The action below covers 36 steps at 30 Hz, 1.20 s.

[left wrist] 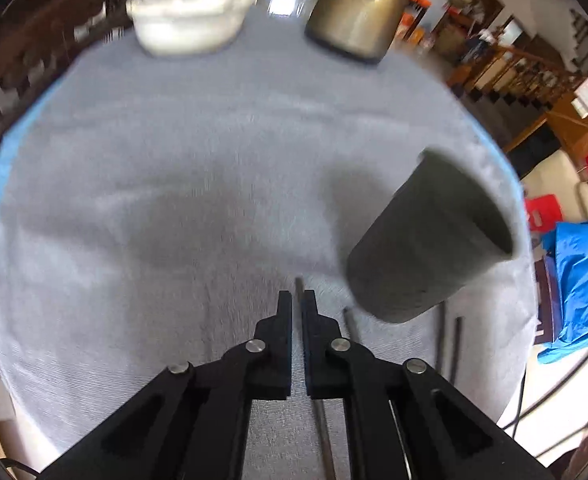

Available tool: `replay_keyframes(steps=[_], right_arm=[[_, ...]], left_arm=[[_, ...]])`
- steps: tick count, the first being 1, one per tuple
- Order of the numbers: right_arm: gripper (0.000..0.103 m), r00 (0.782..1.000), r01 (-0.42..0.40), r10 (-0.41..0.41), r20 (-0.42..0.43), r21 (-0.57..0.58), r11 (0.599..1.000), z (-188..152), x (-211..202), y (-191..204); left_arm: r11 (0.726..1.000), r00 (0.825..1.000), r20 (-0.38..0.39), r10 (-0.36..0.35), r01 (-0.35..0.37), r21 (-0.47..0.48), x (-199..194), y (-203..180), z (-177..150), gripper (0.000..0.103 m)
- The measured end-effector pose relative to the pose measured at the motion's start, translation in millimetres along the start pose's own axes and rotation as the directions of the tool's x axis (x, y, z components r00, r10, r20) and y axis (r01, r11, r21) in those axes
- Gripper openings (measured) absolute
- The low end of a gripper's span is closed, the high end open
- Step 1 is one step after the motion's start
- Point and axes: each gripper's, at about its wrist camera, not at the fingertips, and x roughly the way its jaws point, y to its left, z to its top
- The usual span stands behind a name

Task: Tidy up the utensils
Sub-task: 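Lift the held chopsticks with both tools and carry them above the gray holder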

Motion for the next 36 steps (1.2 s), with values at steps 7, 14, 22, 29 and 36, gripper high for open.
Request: replay_keyframes(steps=[7,14,22,29,36], right_arm=[[0.006,1.000,0.003,-0.003,0.002,0.007,1.000,0.5,-2.6,-1.2],[0.006,1.000,-0.003,0.003,0.008,0.033,0.999,-2.7,-3.3,-10.9],[0.006,1.000,-0.014,0.013,0.016,0.029,0.999,-3.4,-8.1,-8.8],[0.006,0.999,-0.013,0.013,0.034,0.009,1.000,-0.2,-19.8,-2.3],[0.006,0.993,-0.022,0.021,0.118,0.002,1.000,14.4,-42.5,4.7]], left_arm=[[0.998,0.996,-0.082,-0.045,0.041,-0.057,29.6,-4.3,3.5,0.010],[0.996,0.994,-0.091,-0.055,0.048,-0.082,30.4,-2.5,6.5,0.010],[0.999,0.998,-0.062,0.027,-0.028,-0.020,32.6,-11.3,4.3,0.006],[1.000,0.999,0.033,0.021,-0.020,-0.019,-1.4,-9.1,-2.6,0.005],[0.998,0.977,0.212,-0.004,-0.009,0.061,-88.5,-26.6,-11.5,0.005]])
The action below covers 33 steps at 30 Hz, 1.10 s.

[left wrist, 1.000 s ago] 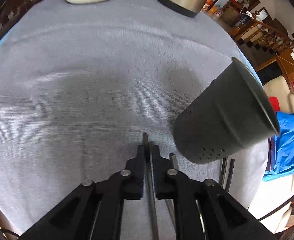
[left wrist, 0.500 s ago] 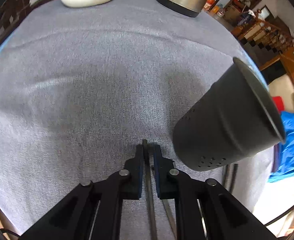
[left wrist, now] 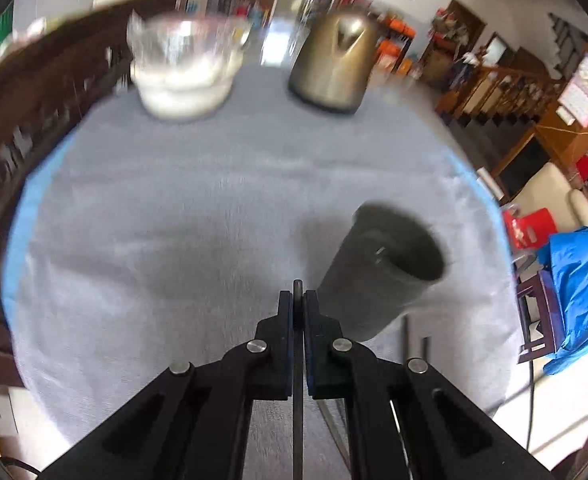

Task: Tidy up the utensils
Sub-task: 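Lift the held chopsticks with both tools and carry them above the gray holder, then lower both chopsticks into the gray holder and open both tools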

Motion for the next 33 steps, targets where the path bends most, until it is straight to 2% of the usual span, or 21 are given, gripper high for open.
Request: replay_keyframes(steps=[4,7,13,16,24,29,33], right_arm=[[0.006,0.999,0.003,-0.003,0.052,0.000,1.000,13.3,-5.0,5.4],[0.006,0.996,0.007,-0.008,0.090,0.006,1.000,26.0,-5.7,9.4],[0.006,0.980,0.000,-0.008,0.198,0.041,0.999,61.7,-6.8,15.7],[0.006,0.968,-0.008,-0.010,0.250,0.071,0.997,79.1,-7.2,15.6],[0.006,0.950,0.000,-0.047,0.310,0.149,0.989,108.4,10.8,11.9],[0.006,0.951,0.051,-0.095,0.296,0.153,0.987,111.3,34.4,12.4],[0.006,0.971,0.083,-0.106,0.215,0.115,0.990,100.2,64.4,15.1]], left_arm=[[1.000,0.994,0.105,-0.017,0.014,0.026,-43.4,-7.7,11.8,0.005],[0.999,0.982,0.183,-0.038,0.031,0.040,-74.0,-13.7,24.1,0.005],[0.995,0.959,0.275,-0.072,0.048,0.093,-114.6,-33.6,51.6,0.005],[0.992,0.954,0.287,-0.085,0.054,0.116,-124.1,-41.3,61.8,0.005],[0.987,0.947,0.312,-0.075,0.025,0.161,-142.4,-59.2,86.2,0.005],[0.985,0.941,0.329,-0.076,0.020,0.172,-150.5,-64.2,96.3,0.005],[0.986,0.939,0.330,-0.097,0.045,0.161,-150.0,-65.1,99.6,0.005]])
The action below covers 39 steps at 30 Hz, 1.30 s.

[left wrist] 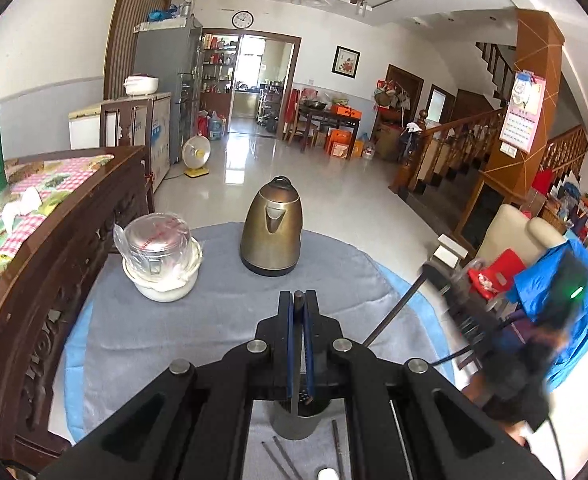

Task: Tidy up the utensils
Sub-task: 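Lower both chopsticks into the gray holder and open both tools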

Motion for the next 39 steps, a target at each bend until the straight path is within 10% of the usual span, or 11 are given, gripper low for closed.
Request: replay_keyframes(steps=[17,25,30,39], right_arm=[[0.006,0.983,0.012,-0.023,-0.182,-0.059,0.998,-57.2,26.2,-15.1],[0.009,0.967,-0.038,0.031,-0.253,-0.022,0.999,-63.0,22.9,-18.4],[0.029,0.955,-0.103,0.113,-0.273,0.052,0.993,-70.6,8.2,-34.0],[0.032,0.948,-0.153,0.168,-0.271,0.076,0.985,-85.7,-18.3,-40.4]], left_arm=[[1.000,0.998,0.062,0.000,-0.001,0.016,2.0,-6.2,-1.2,0.005],[0.997,0.996,-0.060,0.069,-0.067,0.034,54.8,2.9,-39.7,0.006],[0.985,0.986,-0.060,0.154,-0.149,0.082,60.3,3.2,-71.3,0.045],[0.936,0.953,0.015,0.303,-0.301,0.184,46.2,-11.1,-111.1,0.049]])
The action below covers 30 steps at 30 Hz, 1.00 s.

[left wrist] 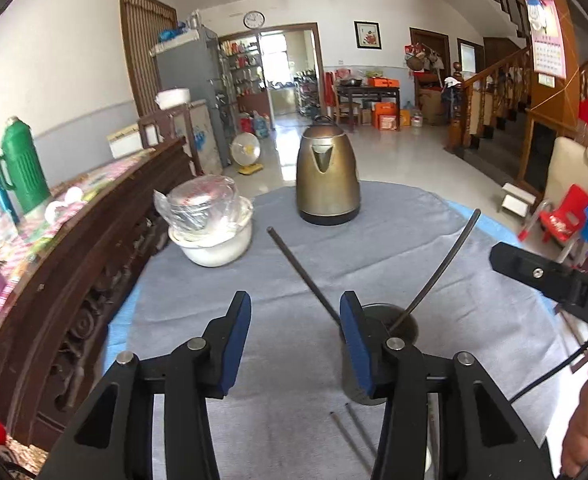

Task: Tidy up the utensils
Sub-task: 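Lower both chopsticks into the gray holder and open both tools, then move both open tools back down to the remaining chopsticks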

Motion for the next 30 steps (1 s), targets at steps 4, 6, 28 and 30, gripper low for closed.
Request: replay_keyframes(steps=[4,6,28,30], right_arm=[[0.032,1.000,-0.014,0.014,0.007,0.005,1.000,-4.9,-10.0,0.9],[0.032,1.000,-0.018,0.018,0.005,0.009,1.000,-8.3,-13.8,0.1],[0.032,0.996,0.025,-0.022,-0.087,0.026,0.999,-41.2,-17.4,-17.0],[0.032,0.993,0.035,-0.031,-0.110,0.032,0.999,-46.4,-15.8,-22.4]], left_arm=[[0.999,0.999,0.036,0.038,-0.038,0.013,-13.0,-2.4,-6.5,0.051],[0.998,0.997,0.052,0.052,-0.053,0.023,-17.9,-4.2,-8.0,0.052],[0.998,0.998,0.015,0.057,-0.057,0.003,-22.9,1.8,-34.1,0.057],[1.000,1.000,-0.015,0.026,-0.026,-0.011,-20.3,4.7,-45.0,0.061]])
